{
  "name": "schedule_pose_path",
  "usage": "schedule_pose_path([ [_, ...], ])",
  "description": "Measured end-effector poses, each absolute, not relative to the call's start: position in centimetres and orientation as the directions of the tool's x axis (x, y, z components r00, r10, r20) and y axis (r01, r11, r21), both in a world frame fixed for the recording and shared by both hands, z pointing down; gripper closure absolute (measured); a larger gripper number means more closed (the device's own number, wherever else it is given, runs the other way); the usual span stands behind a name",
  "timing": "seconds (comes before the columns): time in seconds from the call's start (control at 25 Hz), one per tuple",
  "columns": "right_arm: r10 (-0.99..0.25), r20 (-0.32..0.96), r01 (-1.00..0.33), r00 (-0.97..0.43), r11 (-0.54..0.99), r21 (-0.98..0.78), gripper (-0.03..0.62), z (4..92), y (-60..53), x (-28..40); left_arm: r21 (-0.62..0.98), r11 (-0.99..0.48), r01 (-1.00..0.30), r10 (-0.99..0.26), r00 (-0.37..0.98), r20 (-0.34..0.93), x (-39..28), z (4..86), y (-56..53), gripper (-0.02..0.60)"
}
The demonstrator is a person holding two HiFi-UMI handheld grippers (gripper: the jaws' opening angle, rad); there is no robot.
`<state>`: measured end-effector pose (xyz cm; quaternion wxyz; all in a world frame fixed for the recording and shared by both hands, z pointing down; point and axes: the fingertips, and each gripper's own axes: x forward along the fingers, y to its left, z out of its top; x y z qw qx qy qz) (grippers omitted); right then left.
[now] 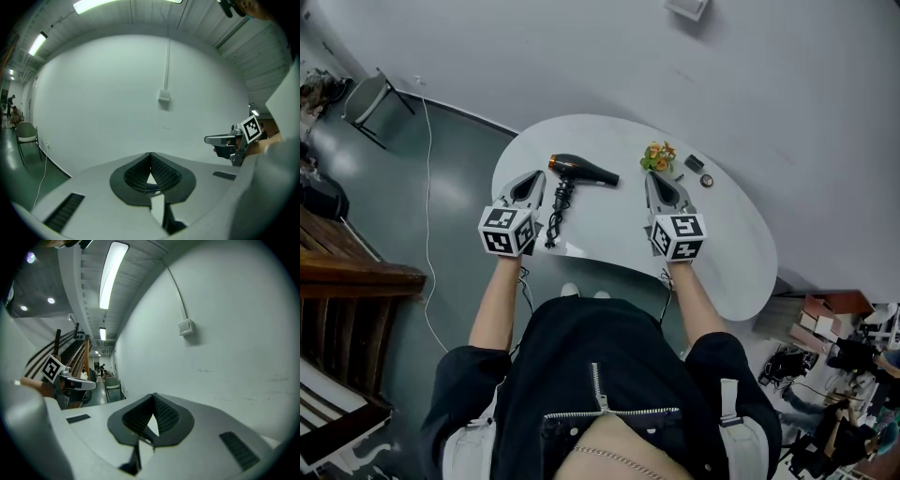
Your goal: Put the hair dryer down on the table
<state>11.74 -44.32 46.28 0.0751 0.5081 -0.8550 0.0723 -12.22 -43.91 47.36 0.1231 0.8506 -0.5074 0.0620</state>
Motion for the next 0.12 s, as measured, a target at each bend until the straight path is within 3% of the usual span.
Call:
schedule_pose_path([
  [0.12,-0.856,0.207,-0.878,-0.475,0.476,-0.045,0.603,46.42,-44.19,11.67,0.149,-0.458,-0.876,-0.844,0.481,0.235,-12.14,47.6,-43.78,0.561],
])
